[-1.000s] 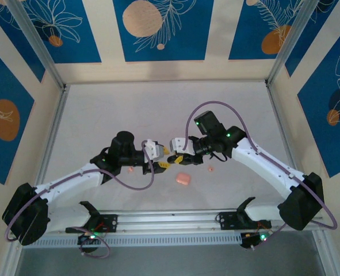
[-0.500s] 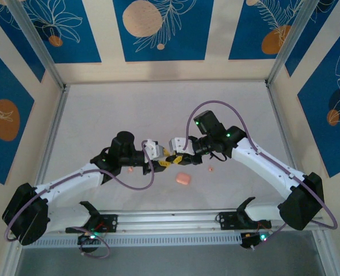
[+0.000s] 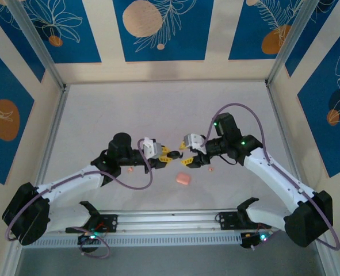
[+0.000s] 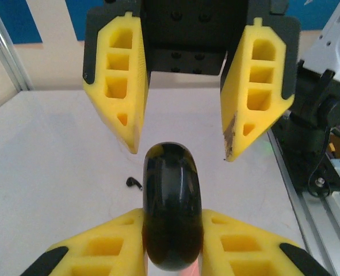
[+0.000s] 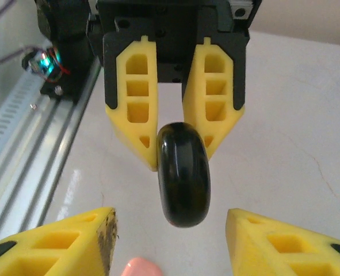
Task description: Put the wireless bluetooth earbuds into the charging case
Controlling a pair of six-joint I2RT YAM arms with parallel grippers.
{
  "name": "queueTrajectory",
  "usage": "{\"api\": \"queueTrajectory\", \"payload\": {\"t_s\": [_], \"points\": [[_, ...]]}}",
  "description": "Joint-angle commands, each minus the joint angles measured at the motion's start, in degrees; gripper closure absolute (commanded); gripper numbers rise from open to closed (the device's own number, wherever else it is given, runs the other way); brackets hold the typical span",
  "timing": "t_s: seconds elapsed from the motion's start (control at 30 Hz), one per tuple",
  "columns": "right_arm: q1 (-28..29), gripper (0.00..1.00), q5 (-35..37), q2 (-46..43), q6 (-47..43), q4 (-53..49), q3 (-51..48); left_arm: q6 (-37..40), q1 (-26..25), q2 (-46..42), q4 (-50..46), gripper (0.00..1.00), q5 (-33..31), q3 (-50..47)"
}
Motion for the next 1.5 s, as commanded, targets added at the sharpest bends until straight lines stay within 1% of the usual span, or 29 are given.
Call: {"api": "queueTrajectory", "payload": {"t_s": [0.0, 0.2, 0.27, 0.4, 0.5, 0.6, 0.67, 0.77, 0.9, 1.0, 1.17, 1.23, 1.3, 1.37, 1.47], "points": [[-1.8, 0.46, -10.8, 0.0, 2.2, 2.9, -0.2, -3.3, -0.1, 0.8, 6.6, 0.76, 3.3, -0.6], [-2.2, 0.47, -13.7, 2.6, 1.7, 1.9, 1.8, -5.1, -0.2, 1.9, 9.8, 0.76, 3.9, -1.0], [-2.2, 0.49, -14.8, 3.5, 1.8, 1.9, 2.6, -5.3, -0.2, 2.2, 10.0, 0.77, 4.2, -0.8], [-2.1, 0.55, -16.2, 4.9, 1.4, 1.2, 3.9, -5.3, -0.2, 2.0, 9.9, 0.77, 4.3, -0.8], [-2.1, 0.64, -16.6, 5.5, 1.2, 1.2, 4.3, -5.3, -0.2, 1.7, 9.9, 0.78, 4.2, -0.9], [-2.0, 0.69, -16.5, 5.8, 0.7, 0.4, 4.7, -5.5, -0.2, 1.8, 10.0, 0.78, 4.3, -0.8], [-2.0, 0.70, -16.3, 6.0, 0.3, -0.3, 5.1, -5.6, -0.2, 1.7, 10.3, 0.78, 4.4, -0.7], [-1.9, 0.65, -16.0, 6.2, 0.2, -0.8, 5.4, -5.6, -0.2, 1.7, 10.4, 0.78, 4.7, -0.4], [-1.8, 0.65, -16.0, 6.7, 0.1, -1.3, 5.7, -5.8, -0.2, 1.7, 10.4, 0.78, 4.9, -0.2], [-1.8, 0.69, -15.9, 6.8, 0.0, -1.5, 5.9, -5.8, -0.2, 1.8, 10.4, 0.77, 5.0, -0.1], [-1.6, 0.70, -15.0, 7.1, -0.6, -2.3, 6.5, -5.8, -0.2, 1.4, 9.8, 0.77, 5.2, 0.2], [-1.6, 0.74, -14.8, 7.3, -0.8, -2.6, 6.8, -5.7, -0.2, 1.1, 9.5, 0.76, 5.2, 0.3], [-1.6, 0.78, -14.6, 7.3, -0.8, -2.7, 6.9, -5.4, -0.1, 0.9, 9.2, 0.72, 4.9, 0.4], [-1.6, 0.79, -14.5, 7.1, -0.9, -2.5, 6.9, -4.9, -0.2, 0.7, 8.6, 0.62, 4.1, 0.3], [-1.6, 0.79, -14.4, 6.8, -1.0, -2.3, 7.0, -3.1, -0.2, 0.5, 6.3, 0.53, 3.1, 0.3]]}}
